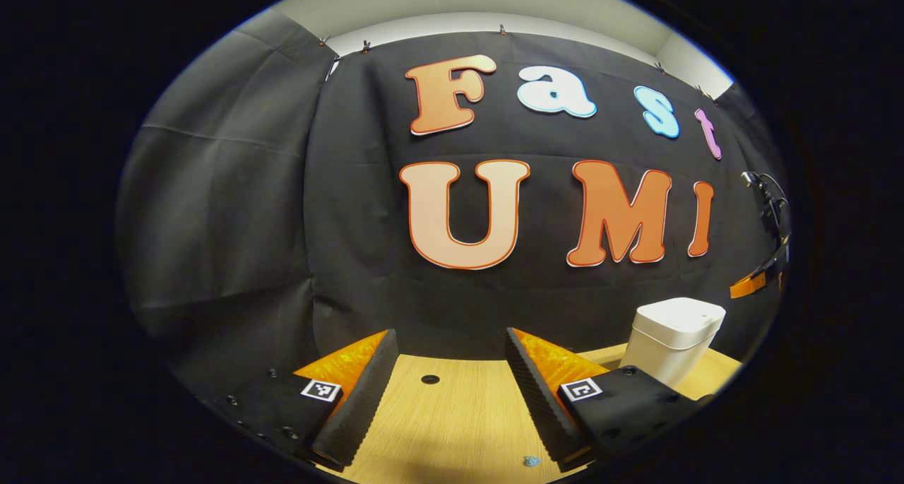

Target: Press the lid of the desktop garbage bin to open it, pick up the crumpled paper on the desktop and throw it into the bin, then pick up the pop can on the desktop and drop it into the bin, and finally close the garbage bin lid.

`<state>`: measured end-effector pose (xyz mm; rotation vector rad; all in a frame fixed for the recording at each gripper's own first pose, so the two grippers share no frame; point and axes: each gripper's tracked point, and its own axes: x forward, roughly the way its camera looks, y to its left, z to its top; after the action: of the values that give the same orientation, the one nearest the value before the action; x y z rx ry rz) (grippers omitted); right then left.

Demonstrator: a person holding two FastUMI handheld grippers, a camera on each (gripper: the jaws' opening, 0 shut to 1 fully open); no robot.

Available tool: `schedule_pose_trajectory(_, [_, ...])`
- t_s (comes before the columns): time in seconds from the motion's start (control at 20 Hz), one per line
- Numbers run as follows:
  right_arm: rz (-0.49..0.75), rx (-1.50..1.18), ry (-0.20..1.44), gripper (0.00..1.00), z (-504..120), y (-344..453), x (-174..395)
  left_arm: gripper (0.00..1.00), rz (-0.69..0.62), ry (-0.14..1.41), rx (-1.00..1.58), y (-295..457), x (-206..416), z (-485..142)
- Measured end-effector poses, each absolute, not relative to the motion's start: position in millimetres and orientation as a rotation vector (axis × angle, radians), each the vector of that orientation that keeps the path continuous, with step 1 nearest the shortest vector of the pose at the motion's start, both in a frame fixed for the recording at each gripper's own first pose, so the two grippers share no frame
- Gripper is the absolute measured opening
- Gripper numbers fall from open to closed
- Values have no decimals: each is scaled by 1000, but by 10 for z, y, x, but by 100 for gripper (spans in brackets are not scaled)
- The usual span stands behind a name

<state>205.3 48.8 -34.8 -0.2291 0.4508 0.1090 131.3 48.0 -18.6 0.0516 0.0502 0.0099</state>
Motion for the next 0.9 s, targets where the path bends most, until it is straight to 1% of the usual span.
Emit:
schedule_pose_trajectory(0.3, [135, -262, 564, 0, -650, 501, 2451, 97, 47, 48, 64, 616, 1272, -172])
schedule_pose_trajectory(0.55, [143, -326, 641, 1, -894, 468, 2448, 97, 69, 67, 64, 731, 1243, -237])
schedule_pose_trajectory(0.7, [151, -368, 648, 0, -934, 499, 2456, 97, 76, 78, 61, 746, 1231, -301])
schedule_pose_trajectory(0.9, [166, -201, 646, 1, -968, 482, 2479, 97, 77, 84, 54, 725, 1221, -315])
